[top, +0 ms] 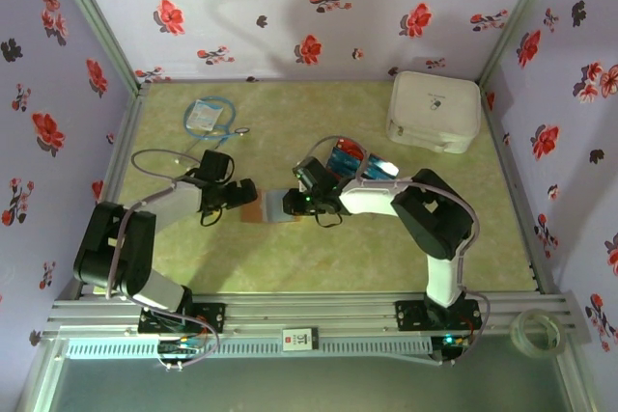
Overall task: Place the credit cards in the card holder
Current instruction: Open the card holder at the center of the table, then move the card holder to the center of the table.
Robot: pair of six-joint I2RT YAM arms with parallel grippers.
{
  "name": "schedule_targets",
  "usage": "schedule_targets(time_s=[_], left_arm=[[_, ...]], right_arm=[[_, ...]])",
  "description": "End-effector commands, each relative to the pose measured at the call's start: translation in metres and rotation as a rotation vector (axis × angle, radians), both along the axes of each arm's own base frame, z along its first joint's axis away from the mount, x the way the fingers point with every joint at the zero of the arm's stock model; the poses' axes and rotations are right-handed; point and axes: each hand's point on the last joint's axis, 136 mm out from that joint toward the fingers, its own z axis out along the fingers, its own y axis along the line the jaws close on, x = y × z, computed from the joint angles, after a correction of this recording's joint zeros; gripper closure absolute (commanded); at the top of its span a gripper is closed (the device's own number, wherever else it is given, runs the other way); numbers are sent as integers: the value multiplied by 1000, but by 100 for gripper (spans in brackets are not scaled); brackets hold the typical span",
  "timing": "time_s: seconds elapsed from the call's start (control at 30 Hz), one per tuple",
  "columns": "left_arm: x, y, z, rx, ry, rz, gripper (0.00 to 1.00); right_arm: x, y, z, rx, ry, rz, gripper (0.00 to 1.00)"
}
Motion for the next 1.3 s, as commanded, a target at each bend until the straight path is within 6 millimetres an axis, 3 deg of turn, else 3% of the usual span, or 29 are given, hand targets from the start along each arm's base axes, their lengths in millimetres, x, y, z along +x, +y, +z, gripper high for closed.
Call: schedule_targets(time_s=[0.0, 0.17, 0.4, 0.67, 0.93, 1.27], left_arm=[[-7, 10, -14, 79, 53, -9, 0], [4, 4, 7, 67, 3, -33, 0], [10, 1, 54, 50, -82, -52, 0], [10, 4, 96, 4, -199, -2, 0], [12, -3, 139, -65, -321, -10, 0], [4, -7, 144, -37, -333, -44, 0]], right_arm=[[-9, -15, -9, -43, 38, -36, 72], [-7, -14, 5, -33, 25, -42, 71], [-1, -12, 46, 4, -34, -39, 65], [-3, -26, 73, -17, -100, -39, 63], [-1, -57, 73, -166, -152, -43, 52], [5, -71, 45, -205, -105, -55, 54]])
